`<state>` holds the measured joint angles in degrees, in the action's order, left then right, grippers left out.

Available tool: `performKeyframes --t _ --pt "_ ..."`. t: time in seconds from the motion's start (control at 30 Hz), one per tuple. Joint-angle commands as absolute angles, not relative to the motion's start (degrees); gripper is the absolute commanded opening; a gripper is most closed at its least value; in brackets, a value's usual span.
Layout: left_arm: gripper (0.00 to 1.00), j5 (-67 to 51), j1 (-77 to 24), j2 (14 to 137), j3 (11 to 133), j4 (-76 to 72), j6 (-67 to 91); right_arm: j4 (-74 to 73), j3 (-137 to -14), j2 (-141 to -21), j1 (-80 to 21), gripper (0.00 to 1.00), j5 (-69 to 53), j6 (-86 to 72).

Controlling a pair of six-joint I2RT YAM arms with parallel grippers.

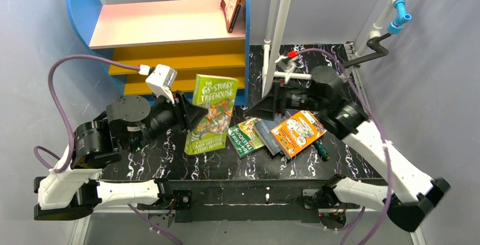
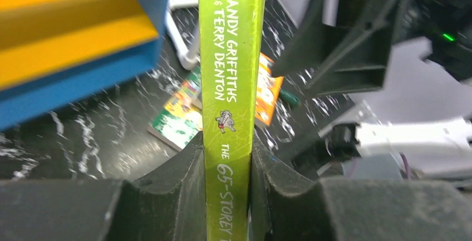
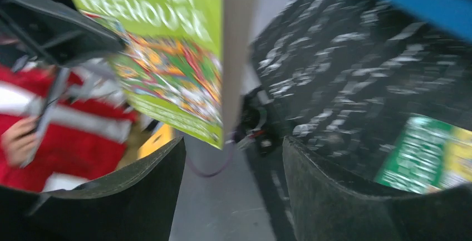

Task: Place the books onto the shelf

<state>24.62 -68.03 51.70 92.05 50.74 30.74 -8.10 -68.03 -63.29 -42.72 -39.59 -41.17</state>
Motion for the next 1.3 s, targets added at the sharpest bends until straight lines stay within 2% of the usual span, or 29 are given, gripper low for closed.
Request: performKeyframes --t 0.0,0.23,0.43,0.5,0.6,0.8,0.93,1.1,1.27 --pt "0.0 35.8 -67.8 54.8 101.8 47.2 22.7 -28.4 -73.8 -54.6 -39.0 0.73 -20.4 -30.4" --pt "0.0 46.5 -67.8 68.3 122.3 39.2 3.2 -35.3 -76.5 -50.3 -38.1 0.74 -8.2 -27.8" --pt "0.0 53.9 -67.8 76.1 125.9 7.5 -28.9 -35.6 -76.9 -49.8 -38.0 0.74 -7.3 -27.9" --pt "0.0 53.3 -67.7 79.7 127.1 -6.4 -41.4 -35.5 -76.9 -50.1 -38.0 0.74 -7.1 -28.0" --pt "0.0 50.7 -65.9 86.4 131.6 -15.7 -49.1 -34.9 -76.9 -50.4 -38.1 0.74 -7.8 -28.3" --pt "0.0 46.7 -54.9 93.8 133.2 -20.7 -42.3 -34.1 -76.1 -50.8 -38.0 0.74 -9.1 -29.3" --pt "0.0 45.0 -50.0 94.9 127.4 -26.5 -38.9 -34.2 -75.1 -50.3 -37.9 0.74 -9.2 -29.5" --pt "0.0 45.2 -45.4 96.2 125.0 -26.8 -34.3 -34.5 -74.2 -50.0 -37.9 0.74 -9.6 -29.7" --pt "0.0 44.3 -40.7 96.1 121.9 -22.5 -22.9 -34.3 -73.6 -50.1 -37.9 0.74 -9.9 -29.9"
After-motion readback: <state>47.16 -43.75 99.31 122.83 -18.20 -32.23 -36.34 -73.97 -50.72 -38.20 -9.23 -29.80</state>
